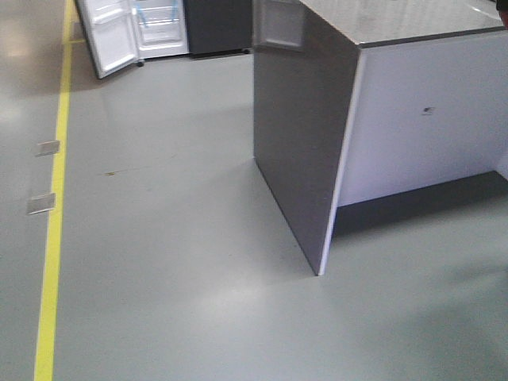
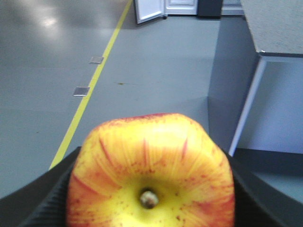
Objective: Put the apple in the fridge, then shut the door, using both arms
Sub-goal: 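Drive the base away from the counter toward the open refrigerator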
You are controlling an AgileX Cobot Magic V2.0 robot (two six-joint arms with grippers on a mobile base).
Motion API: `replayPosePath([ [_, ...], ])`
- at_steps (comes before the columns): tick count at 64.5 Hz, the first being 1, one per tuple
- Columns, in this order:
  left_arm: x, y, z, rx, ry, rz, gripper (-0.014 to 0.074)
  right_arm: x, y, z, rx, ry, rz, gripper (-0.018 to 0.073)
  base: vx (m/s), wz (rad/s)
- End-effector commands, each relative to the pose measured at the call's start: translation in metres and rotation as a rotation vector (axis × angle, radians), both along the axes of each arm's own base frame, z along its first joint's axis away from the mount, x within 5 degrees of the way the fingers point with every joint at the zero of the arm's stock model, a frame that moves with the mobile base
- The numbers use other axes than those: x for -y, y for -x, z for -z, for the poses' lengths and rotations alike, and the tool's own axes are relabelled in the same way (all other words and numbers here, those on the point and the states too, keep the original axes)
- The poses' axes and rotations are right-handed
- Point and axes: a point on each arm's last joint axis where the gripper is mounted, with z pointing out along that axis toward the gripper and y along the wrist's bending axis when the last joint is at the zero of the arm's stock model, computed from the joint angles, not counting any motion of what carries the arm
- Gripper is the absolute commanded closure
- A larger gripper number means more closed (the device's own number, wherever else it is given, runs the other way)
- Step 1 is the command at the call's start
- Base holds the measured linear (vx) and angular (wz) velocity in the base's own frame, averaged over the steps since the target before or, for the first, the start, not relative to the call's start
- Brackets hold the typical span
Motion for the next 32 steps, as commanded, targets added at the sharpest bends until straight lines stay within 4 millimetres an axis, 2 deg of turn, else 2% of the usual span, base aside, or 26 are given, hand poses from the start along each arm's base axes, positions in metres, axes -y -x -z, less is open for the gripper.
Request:
replayPosePath([
  [1, 0.0005, 0.0000, 0.0020, 0.059, 0.000, 0.008, 0.0603, -0.0011, 0.0079, -0.0184, 0.116, -0.027, 0.017, 0.0547, 0.07, 0.34],
  [32, 0.0005, 0.0000, 0.0020, 0.059, 0.000, 0.008, 0.0603, -0.0012, 0.0080, -0.0182, 0.113, -0.026, 0.015, 0.0547, 0.11, 0.45],
])
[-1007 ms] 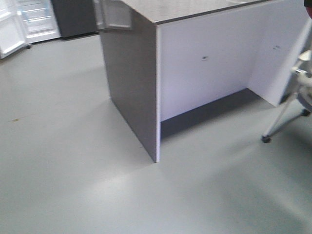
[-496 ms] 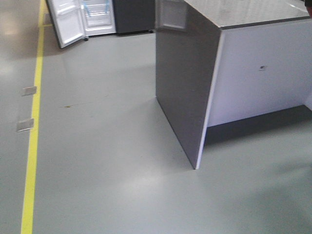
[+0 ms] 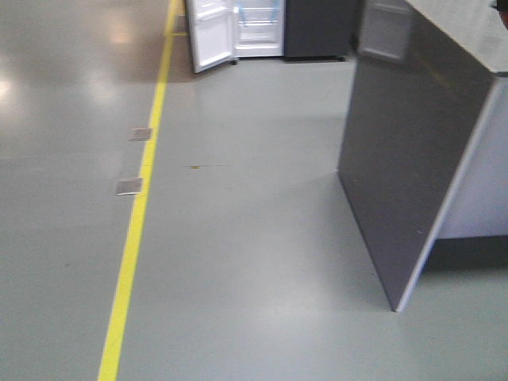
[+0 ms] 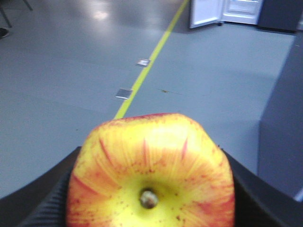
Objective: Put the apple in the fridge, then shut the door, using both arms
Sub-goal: 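Drive the base away from the counter toward the open refrigerator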
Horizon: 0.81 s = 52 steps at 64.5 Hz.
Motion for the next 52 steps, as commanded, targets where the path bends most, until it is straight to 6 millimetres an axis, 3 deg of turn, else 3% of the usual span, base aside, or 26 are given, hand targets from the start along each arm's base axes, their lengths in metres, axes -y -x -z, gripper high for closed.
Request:
replayPosePath([
  [1, 0.0005, 0.0000, 0.0020, 0.059, 0.000, 0.008, 0.0603, -0.0012, 0.0080, -0.0182, 0.113, -0.026, 0.015, 0.0547, 0.14, 0.53],
  [27, 0.0005, 0.0000, 0.0020, 0.059, 0.000, 0.008, 0.0603, -0.0012, 0.0080, -0.0182, 0.113, -0.026, 0.015, 0.0547, 0.14, 0.45],
  [52, 0.0005, 0.0000, 0.0020, 0.059, 0.000, 0.008, 0.0603, -0.0012, 0.0080, -0.0182, 0.113, -0.026, 0.015, 0.0547, 0.16, 0.18],
])
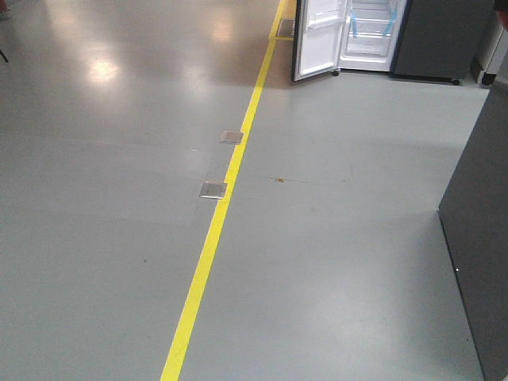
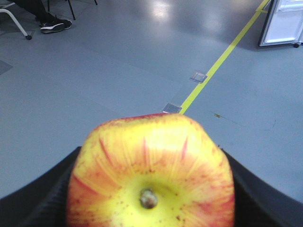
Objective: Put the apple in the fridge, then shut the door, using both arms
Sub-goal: 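Drive the base away from the counter toward the open refrigerator, then drive toward the refrigerator door holding the apple in the right gripper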
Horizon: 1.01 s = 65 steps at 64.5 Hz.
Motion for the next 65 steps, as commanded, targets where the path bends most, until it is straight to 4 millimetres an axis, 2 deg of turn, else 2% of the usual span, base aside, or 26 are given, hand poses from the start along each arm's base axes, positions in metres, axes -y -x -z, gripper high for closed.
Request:
replayPosePath([
  [1, 0.0005, 0.0000, 0.0020, 0.059, 0.000, 0.008, 0.0603, -0.0010, 0.0079, -0.0182, 0.113, -0.025, 0.017, 0.0547, 0.18, 0.06],
  [65, 0.0005, 0.0000, 0.0020, 0.059, 0.000, 0.008, 0.0603, -0.0010, 0.0079, -0.0182, 0.113, -0.025, 0.017, 0.0547, 0.22, -0.06],
])
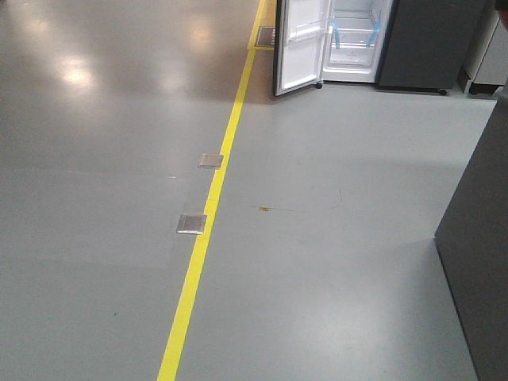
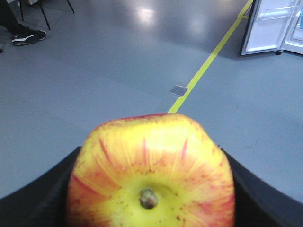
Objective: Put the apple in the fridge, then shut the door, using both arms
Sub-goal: 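Drive toward the refrigerator door holding the apple in the right gripper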
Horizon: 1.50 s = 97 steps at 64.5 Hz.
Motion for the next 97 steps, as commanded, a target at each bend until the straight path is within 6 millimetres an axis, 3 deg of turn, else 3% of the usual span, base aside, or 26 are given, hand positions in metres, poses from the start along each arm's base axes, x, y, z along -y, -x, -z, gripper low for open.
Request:
replayPosePath([
  [1, 0.0005, 0.0000, 0.0020, 0.059, 0.000, 0.008, 0.0603, -0.0010, 0.0079, -0.0182, 0.113, -0.025, 0.017, 0.0547, 0.24, -0.05],
  [97, 0.0005, 0.0000, 0.0020, 0.059, 0.000, 0.008, 0.0603, -0.0010, 0.0079, -0.0182, 0.114, -0.025, 0.017, 0.0547, 0.24, -0.04],
])
